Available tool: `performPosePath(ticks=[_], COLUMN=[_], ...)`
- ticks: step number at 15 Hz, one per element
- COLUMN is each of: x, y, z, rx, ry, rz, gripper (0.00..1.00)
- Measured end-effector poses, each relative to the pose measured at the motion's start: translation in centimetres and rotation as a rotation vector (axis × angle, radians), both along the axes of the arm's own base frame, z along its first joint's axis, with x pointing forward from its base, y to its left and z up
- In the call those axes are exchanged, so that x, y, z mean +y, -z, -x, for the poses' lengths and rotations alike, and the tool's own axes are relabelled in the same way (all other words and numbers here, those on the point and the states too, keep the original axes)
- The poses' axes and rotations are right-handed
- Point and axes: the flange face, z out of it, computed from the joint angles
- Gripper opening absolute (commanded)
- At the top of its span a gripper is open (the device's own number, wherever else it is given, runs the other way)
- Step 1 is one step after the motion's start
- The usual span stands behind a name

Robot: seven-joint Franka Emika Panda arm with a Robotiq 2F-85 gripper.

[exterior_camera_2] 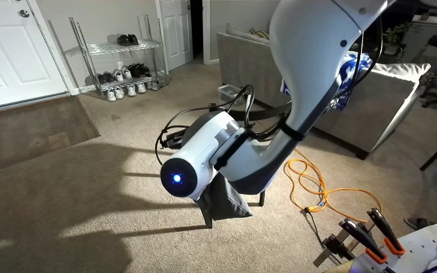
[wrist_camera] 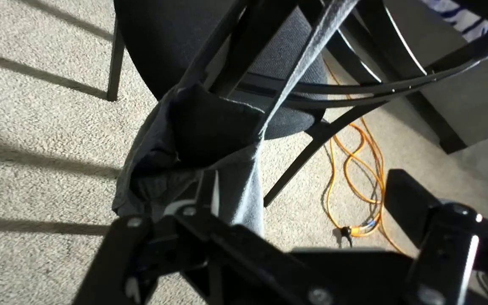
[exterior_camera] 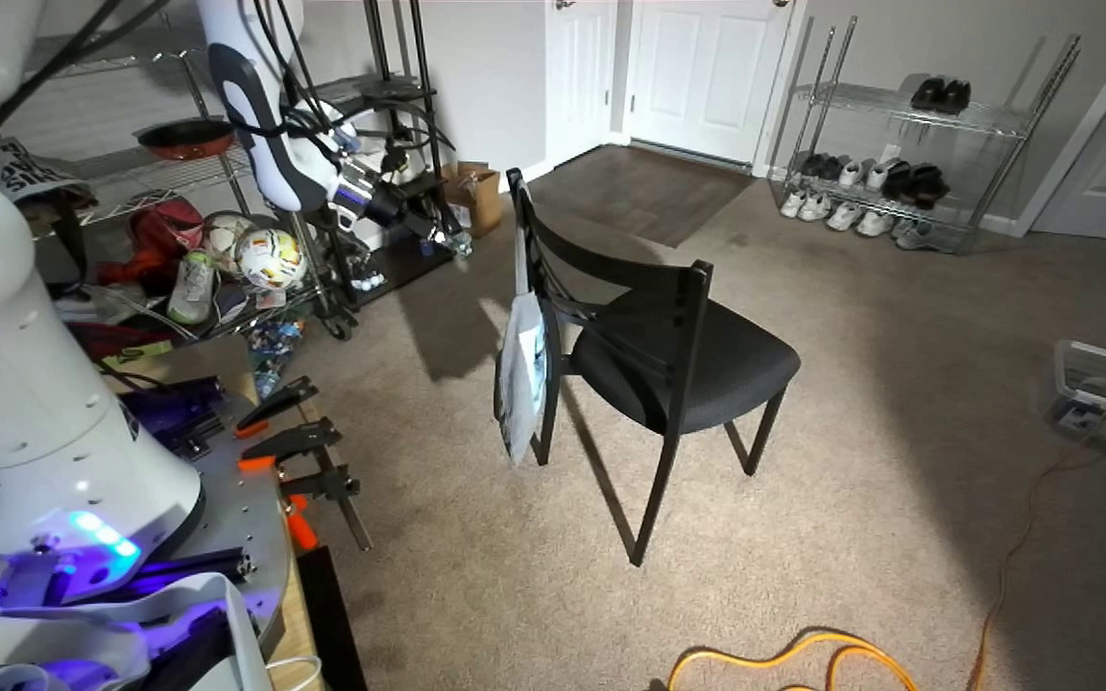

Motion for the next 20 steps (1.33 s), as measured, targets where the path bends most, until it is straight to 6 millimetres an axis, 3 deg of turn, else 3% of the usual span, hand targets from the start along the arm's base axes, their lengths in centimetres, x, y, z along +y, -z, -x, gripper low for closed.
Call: performPosePath(ticks=[7, 14, 20], x=[-3.5, -7.0, -6.8], y=[0.9, 2.4, 2.9], z=[-3.1, -4.8, -4.4], rx=[-0.094, -0.195, -0.232], ry=[-0.041, -0.039, -0.058], rz=[0.193, 0.431, 0.478], gripper=[1.00, 1.00, 1.00])
